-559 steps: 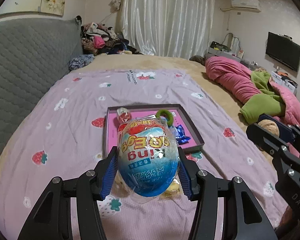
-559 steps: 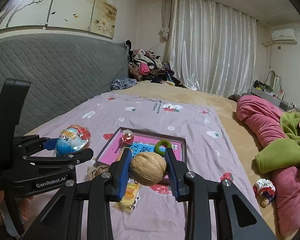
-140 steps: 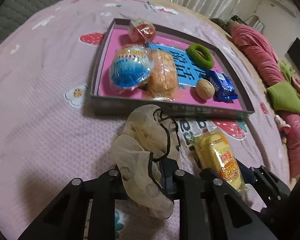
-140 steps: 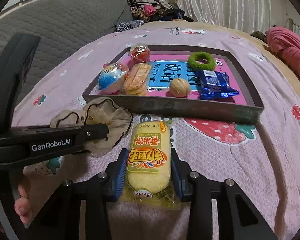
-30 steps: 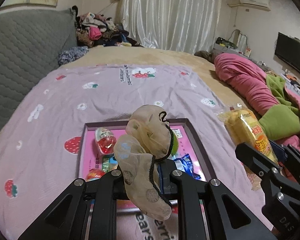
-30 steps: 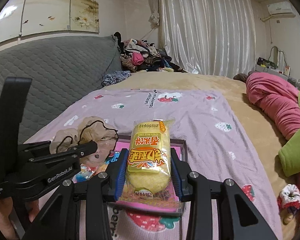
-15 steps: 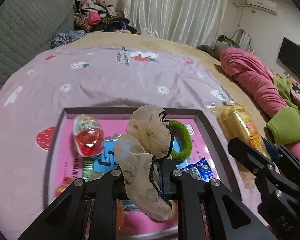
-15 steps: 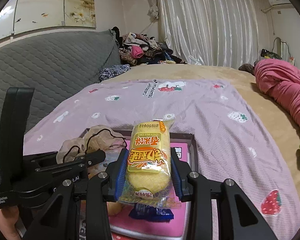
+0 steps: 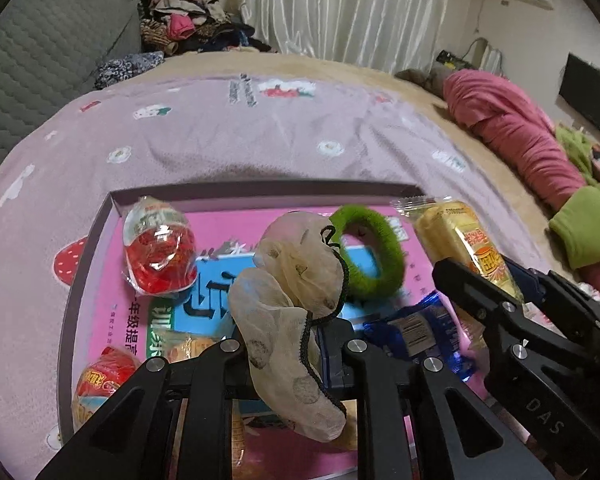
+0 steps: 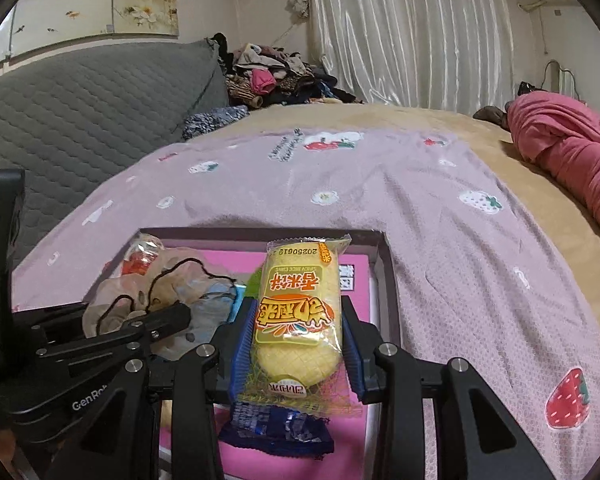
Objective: Organize objects
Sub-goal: 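Lower the scrunchie and cake pack onto the book and open both grippers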
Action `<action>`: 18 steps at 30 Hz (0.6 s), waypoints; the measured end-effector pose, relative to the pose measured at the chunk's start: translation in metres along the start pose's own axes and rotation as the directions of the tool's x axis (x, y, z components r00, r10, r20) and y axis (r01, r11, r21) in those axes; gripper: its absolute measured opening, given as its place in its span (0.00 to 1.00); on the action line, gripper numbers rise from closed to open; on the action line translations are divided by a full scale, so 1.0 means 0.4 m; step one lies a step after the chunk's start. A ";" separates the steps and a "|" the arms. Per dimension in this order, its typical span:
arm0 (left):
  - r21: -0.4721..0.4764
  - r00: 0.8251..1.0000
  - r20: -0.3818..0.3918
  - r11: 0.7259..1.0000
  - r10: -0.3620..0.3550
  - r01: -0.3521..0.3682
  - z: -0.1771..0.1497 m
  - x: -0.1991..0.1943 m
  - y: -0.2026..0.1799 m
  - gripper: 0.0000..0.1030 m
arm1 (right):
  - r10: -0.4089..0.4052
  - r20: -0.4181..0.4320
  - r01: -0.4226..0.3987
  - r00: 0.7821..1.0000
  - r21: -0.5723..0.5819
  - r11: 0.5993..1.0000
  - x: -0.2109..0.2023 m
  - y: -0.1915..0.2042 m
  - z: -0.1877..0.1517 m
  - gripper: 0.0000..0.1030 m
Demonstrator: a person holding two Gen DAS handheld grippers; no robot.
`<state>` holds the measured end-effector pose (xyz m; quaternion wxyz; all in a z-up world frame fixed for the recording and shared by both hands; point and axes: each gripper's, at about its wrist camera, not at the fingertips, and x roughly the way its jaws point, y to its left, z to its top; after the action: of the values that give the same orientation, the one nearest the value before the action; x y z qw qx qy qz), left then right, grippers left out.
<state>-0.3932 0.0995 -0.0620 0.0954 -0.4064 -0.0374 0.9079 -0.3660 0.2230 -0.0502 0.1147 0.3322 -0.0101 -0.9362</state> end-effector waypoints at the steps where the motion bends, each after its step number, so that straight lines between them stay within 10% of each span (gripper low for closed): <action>1: 0.000 1.000 -0.009 1.000 0.000 0.000 0.000 0.008 -0.001 0.19 | -0.004 -0.006 0.004 1.000 0.001 1.000 0.005 -0.001 -0.002 0.39; 18: -0.008 0.999 -0.050 1.000 0.017 -0.018 -0.021 0.033 0.022 0.27 | -0.026 -0.074 0.027 0.997 0.012 1.000 0.059 -0.018 -0.027 0.43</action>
<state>-0.3969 0.0934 -0.0786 0.0866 -0.4295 -0.0352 0.8982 -0.3785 0.2253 -0.0741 0.1003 0.3674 -0.0077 -0.9246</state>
